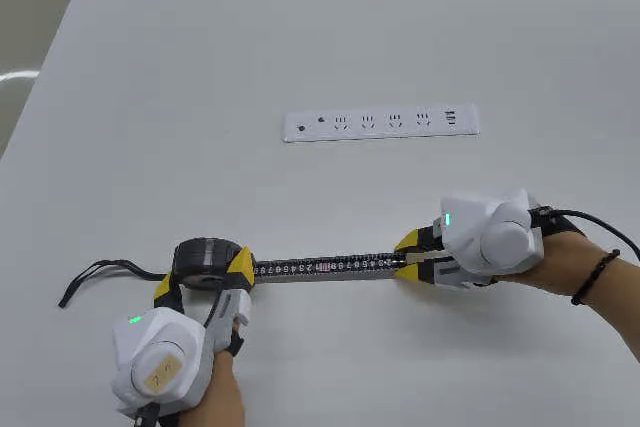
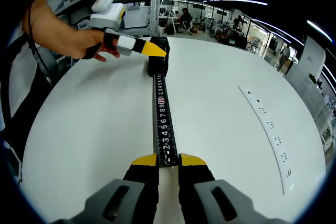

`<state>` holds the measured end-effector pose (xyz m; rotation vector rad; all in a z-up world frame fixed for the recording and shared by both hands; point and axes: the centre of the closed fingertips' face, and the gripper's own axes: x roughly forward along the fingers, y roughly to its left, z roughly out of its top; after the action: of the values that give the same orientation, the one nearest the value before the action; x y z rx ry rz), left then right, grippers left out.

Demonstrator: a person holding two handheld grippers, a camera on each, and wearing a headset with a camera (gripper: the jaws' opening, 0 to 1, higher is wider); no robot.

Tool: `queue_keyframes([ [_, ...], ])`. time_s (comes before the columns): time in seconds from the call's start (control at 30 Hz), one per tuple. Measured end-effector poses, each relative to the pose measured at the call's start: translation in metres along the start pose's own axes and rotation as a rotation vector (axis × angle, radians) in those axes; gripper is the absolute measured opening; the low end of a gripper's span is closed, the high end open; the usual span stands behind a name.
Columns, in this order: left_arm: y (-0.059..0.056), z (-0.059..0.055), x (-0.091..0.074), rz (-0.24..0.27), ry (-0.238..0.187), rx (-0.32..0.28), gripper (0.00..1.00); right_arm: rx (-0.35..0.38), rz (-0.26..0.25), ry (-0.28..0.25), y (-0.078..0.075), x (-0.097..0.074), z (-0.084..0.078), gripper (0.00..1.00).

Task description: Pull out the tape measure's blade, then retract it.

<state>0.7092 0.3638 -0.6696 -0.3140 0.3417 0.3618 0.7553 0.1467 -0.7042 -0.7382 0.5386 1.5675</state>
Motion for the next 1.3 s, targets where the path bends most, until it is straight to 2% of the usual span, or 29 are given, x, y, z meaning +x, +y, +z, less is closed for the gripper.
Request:
queue_keyframes([
  [0.63, 0.0, 0.0, 0.001, 0.004, 0.004, -0.007, 0.54, -0.012, 0.02, -0.011, 0.002, 0.026, 0.022, 0.11],
  [1.3, 0.0, 0.0, 0.001, 0.011, 0.006, -0.012, 0.54, -0.035, 0.031, -0.031, 0.007, 0.045, 0.042, 0.12],
])
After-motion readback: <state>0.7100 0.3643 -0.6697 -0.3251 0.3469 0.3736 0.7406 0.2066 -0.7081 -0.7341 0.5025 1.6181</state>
